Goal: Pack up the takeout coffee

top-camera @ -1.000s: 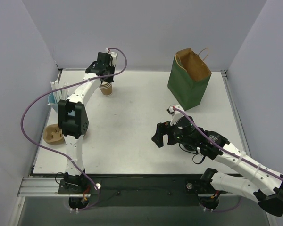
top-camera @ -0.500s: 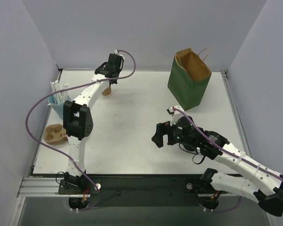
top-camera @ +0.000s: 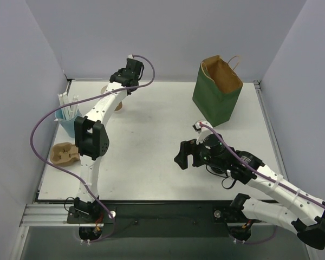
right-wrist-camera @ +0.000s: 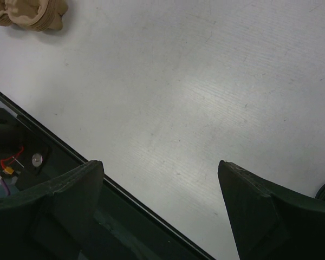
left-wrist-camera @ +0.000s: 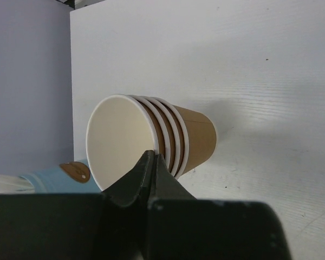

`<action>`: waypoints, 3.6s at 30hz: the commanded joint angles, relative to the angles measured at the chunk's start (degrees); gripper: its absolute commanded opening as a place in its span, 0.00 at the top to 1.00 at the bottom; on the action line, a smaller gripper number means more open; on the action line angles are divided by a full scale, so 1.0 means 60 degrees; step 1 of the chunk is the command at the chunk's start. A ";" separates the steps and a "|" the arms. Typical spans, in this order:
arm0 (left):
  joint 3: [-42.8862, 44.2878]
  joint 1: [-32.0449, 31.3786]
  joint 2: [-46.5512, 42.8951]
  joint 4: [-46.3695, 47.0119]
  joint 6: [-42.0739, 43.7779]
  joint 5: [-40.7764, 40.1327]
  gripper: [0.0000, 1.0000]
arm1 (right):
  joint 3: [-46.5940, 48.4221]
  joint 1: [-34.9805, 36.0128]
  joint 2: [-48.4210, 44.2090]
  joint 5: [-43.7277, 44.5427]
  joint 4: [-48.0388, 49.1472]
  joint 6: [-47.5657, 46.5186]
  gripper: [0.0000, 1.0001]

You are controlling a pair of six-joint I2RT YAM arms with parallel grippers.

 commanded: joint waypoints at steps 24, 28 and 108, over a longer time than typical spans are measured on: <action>0.1525 -0.0440 0.1033 -0.1130 -0.1094 -0.2067 1.00 | 0.0249 0.0050 -0.0136 0.0103 0.0126 -0.0011 0.10; 0.2115 -0.0176 0.0712 -0.1088 -0.0903 -0.2552 1.00 | 0.0337 0.0050 -0.0209 0.0087 -0.0006 -0.0026 0.10; -0.5912 -0.7353 -0.2966 -0.1013 -0.6719 -0.0487 1.00 | -0.0938 0.0050 -0.5380 0.0732 -0.3053 0.2113 0.11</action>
